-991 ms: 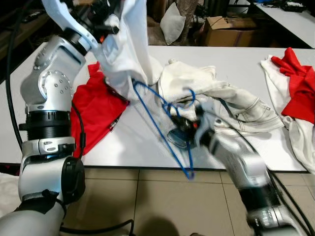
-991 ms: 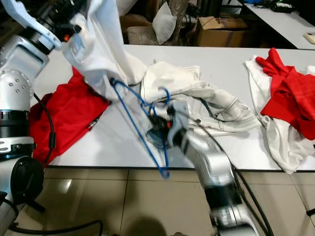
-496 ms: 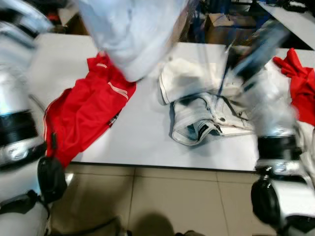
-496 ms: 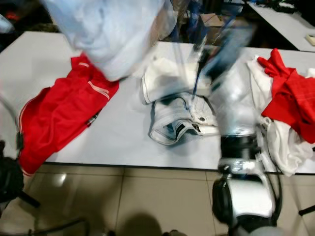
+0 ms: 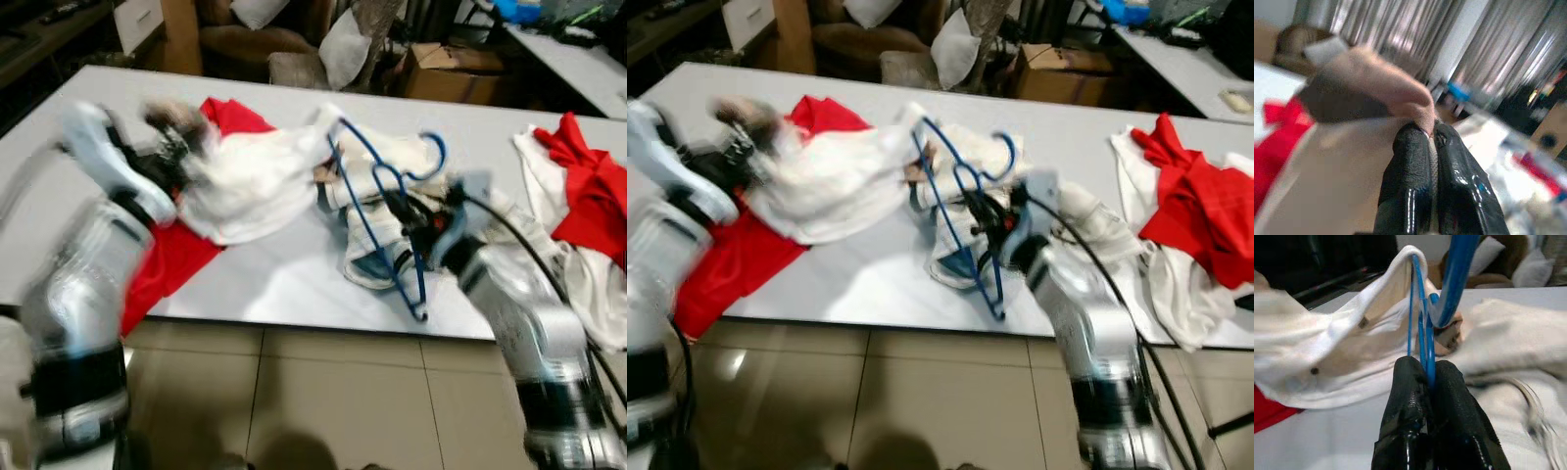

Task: Hang hanger

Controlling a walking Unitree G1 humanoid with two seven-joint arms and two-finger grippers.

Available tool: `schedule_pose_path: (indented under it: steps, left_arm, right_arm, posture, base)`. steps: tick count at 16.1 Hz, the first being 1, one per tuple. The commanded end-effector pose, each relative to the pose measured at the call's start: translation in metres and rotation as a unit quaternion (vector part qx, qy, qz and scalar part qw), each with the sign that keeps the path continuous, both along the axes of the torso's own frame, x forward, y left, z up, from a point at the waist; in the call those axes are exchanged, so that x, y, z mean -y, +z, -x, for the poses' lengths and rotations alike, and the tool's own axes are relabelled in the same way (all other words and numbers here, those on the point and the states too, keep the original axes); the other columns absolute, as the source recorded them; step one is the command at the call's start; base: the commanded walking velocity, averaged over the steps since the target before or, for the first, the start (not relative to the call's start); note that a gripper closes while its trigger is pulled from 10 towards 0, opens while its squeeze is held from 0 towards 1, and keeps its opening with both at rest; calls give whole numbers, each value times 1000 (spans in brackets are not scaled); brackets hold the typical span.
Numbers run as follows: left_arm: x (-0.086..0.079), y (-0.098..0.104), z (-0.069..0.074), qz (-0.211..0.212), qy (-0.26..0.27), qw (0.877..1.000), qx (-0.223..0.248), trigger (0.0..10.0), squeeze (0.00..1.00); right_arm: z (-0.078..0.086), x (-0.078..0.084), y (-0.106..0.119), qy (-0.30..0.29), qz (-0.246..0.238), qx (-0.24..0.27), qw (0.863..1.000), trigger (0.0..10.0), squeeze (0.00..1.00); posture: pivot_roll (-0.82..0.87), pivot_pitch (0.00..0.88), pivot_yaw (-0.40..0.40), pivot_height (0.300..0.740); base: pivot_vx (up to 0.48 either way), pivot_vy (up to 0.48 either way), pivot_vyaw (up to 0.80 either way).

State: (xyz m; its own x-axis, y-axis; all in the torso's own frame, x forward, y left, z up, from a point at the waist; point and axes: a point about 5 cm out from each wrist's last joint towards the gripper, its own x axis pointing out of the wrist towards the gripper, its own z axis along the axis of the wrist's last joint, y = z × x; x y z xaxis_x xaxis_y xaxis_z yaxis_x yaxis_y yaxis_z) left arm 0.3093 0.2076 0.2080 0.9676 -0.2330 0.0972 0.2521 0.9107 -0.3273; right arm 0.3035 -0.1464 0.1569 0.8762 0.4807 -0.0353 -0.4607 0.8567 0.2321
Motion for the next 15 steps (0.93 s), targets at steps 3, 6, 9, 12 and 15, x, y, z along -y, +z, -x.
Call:
schedule_pose_path:
  steps: [3,6,9,12,15]
  left_arm:
    - [-15,-19,0,-52,61,996,-33,0,0]
    - [-44,-28,-3,-102,129,984,-63,10000,0]
    - [-52,-12,-6,-196,73,978,-9,10000,1000]
    - [-51,-6,-13,-237,-12,971,-10,10000,1000]
    - [-66,-22,-18,-176,-31,980,-83,10000,1000]
  right_arm:
    - [9,7,-3,-27,-19,-10,999,10000,0]
    - [13,0,6,-6,-52,16,999,10000,0]
    - [17,-9,10,33,-55,25,998,10000,0]
    - [15,-14,12,48,-52,25,997,10000,0]
    - [16,-18,14,59,-51,27,997,10000,0]
  posture:
    - [-16,0,-42,740]
    - [-18,0,-40,740]
    - [-18,0,-46,740]
    - [-13,0,-56,740]
    - [-21,0,-51,740]
  base:
    - [0,0,0]
    - [0,0,0]
    - [0,0,0]
    - [0,0,0]
    - [0,0,0]
